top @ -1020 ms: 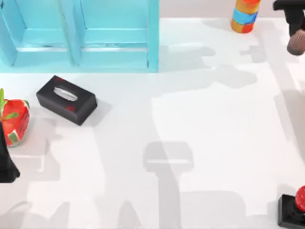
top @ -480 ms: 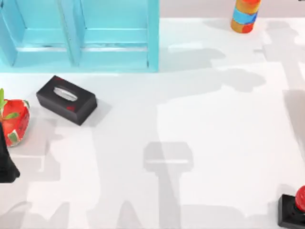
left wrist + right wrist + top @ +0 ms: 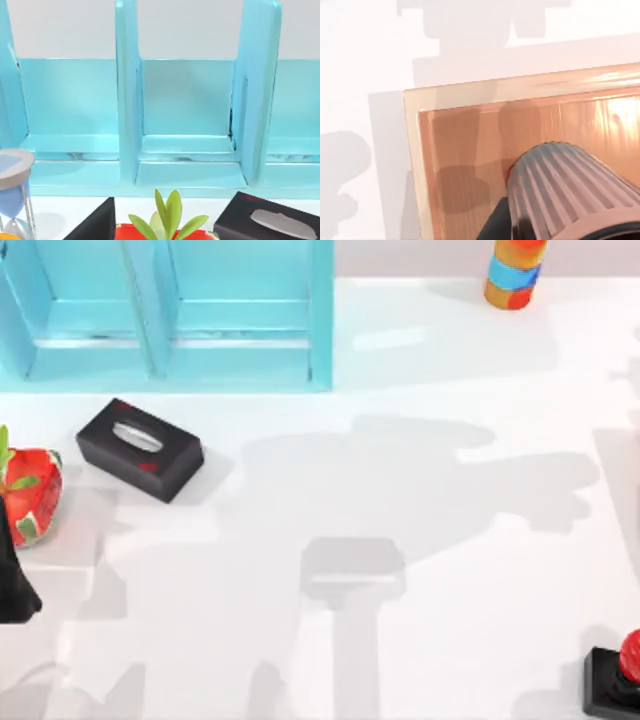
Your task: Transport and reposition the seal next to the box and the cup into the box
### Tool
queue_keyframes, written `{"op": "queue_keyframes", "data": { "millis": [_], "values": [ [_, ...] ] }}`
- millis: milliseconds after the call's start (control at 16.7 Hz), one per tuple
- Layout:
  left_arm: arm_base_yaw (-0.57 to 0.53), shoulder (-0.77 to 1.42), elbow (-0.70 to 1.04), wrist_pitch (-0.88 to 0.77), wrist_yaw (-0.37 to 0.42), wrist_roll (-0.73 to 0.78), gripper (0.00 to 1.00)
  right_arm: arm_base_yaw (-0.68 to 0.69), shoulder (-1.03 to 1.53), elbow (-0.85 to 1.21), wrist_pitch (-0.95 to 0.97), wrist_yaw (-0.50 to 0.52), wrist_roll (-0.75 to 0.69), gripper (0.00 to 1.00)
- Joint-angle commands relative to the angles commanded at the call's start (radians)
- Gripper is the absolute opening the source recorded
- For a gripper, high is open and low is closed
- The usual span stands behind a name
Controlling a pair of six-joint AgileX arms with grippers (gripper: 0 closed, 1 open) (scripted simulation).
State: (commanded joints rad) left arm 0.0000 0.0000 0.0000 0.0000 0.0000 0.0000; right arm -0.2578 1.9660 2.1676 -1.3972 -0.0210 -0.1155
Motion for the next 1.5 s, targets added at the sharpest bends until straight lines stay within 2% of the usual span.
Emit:
{"op": "queue_keyframes", "data": {
  "millis": [420,720,900,1080,1500],
  "values": [
    [0.0,0.0,0.0,0.0,0.0,0.0,1.0,-0.176,-0.267,-0.452,0.136,-0.009,-0.172,0.0],
    [0.0,0.0,0.0,0.0,0.0,0.0,1.0,-0.294,-0.433,-0.864,0.208,-0.018,-0.36,0.0],
    [0.0,0.0,0.0,0.0,0.0,0.0,1.0,-0.353,-0.535,-1.033,0.258,-0.035,-0.463,0.0],
    [0.0,0.0,0.0,0.0,0.0,0.0,1.0,-0.387,-0.595,-1.118,0.298,-0.051,-0.519,0.0],
    [0.0,0.0,0.0,0.0,0.0,0.0,1.0,-0.386,-0.597,-1.127,0.304,-0.052,-0.523,0.0]
  ]
}}
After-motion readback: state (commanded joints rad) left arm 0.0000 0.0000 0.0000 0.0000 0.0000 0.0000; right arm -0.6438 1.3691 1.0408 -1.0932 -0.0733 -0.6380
